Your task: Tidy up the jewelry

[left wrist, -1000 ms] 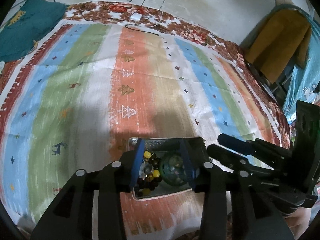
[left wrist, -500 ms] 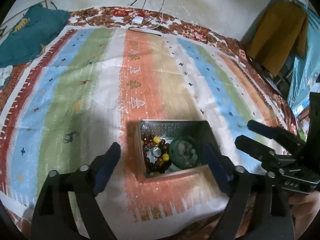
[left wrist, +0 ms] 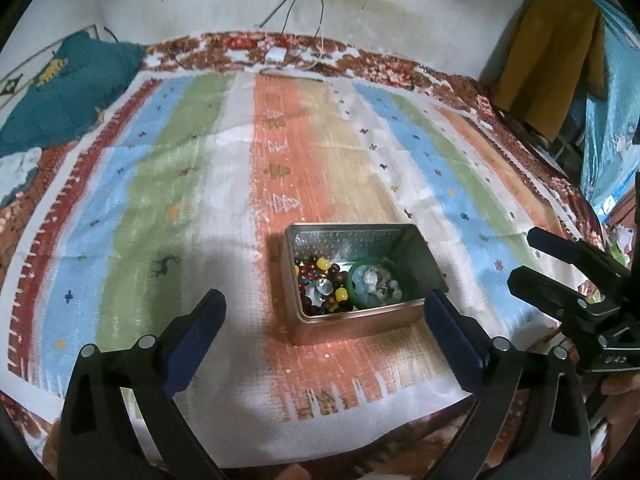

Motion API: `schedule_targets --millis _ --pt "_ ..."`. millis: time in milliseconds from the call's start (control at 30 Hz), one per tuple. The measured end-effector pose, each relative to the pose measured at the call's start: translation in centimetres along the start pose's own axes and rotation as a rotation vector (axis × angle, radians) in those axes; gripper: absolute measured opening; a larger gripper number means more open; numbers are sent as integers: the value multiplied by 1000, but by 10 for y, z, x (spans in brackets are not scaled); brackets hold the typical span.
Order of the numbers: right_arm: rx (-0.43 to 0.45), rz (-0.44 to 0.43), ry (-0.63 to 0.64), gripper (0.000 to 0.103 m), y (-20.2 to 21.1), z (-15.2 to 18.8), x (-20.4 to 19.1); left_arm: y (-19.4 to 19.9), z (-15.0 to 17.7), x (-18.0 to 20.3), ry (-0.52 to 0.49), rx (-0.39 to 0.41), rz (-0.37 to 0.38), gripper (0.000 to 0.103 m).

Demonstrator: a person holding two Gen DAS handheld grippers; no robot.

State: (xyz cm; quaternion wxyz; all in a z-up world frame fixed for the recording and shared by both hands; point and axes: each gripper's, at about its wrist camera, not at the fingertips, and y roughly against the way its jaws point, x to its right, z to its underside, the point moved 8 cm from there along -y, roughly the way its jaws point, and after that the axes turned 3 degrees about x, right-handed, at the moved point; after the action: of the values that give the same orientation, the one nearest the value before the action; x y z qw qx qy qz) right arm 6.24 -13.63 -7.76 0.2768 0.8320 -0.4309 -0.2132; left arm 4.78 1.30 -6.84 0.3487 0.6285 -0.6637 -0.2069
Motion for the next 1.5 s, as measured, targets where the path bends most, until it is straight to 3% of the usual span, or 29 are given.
schedule_targets --millis 367,833,1500 --pt "35 18 16 97 15 10 0 15 6 9 15 46 51 97" --pt "106 15 11 97 26 2 -8 21 15 19 -44 46 15 97" --pt "88 27 11 97 21 6 -11 18 17 21 -26 42 27 97"
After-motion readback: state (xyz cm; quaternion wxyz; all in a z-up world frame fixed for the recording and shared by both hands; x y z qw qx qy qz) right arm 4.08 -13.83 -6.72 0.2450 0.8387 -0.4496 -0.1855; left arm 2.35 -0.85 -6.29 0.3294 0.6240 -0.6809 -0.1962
